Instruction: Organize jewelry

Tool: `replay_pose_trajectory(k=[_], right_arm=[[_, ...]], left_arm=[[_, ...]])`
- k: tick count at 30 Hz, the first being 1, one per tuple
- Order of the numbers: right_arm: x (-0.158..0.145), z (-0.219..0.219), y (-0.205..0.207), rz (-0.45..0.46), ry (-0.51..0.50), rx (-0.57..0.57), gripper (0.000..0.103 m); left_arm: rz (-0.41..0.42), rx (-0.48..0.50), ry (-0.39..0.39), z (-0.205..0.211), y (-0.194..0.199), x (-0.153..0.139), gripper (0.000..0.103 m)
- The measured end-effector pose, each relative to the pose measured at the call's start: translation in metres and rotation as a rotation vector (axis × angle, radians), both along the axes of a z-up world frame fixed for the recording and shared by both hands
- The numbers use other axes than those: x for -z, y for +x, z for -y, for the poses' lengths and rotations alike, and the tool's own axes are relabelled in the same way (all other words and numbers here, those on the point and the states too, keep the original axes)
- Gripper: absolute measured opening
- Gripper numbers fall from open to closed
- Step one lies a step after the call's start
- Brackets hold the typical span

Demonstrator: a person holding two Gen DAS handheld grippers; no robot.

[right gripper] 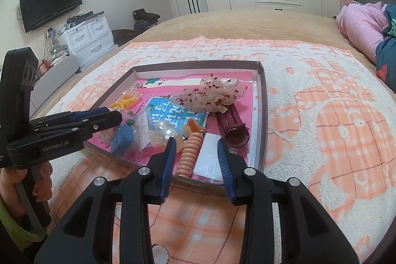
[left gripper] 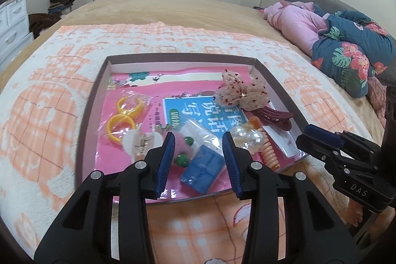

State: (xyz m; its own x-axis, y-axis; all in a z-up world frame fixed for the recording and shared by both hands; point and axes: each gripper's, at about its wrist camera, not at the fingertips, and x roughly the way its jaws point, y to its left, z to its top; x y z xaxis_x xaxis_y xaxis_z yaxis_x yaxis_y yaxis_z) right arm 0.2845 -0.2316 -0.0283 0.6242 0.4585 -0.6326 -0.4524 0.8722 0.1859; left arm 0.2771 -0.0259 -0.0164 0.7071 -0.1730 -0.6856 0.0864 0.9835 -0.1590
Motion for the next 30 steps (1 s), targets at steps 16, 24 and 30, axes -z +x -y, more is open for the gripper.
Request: replay_pose_trajectory(k=[16,24,30], right_arm=[[-0.013,-0.007,-0.022,0.083,-0.029,0.057,0.088],[-0.016,-0.003,-0.027,0.079,-0.003,0.089,0.096],[-0.018,-0.006,-0.034,0.095,-0.021,0.100,0.096]], left_arm=[[0.020,-0.052,-0.016,-0.023,-0.027,-0.007,0.062],[0.040,-0.064,-0.018,-0.029,-0.038,-0.011,0.087],[0.059,-0.078,-0.008,-0.031,-0.045,-0.014,0.091]])
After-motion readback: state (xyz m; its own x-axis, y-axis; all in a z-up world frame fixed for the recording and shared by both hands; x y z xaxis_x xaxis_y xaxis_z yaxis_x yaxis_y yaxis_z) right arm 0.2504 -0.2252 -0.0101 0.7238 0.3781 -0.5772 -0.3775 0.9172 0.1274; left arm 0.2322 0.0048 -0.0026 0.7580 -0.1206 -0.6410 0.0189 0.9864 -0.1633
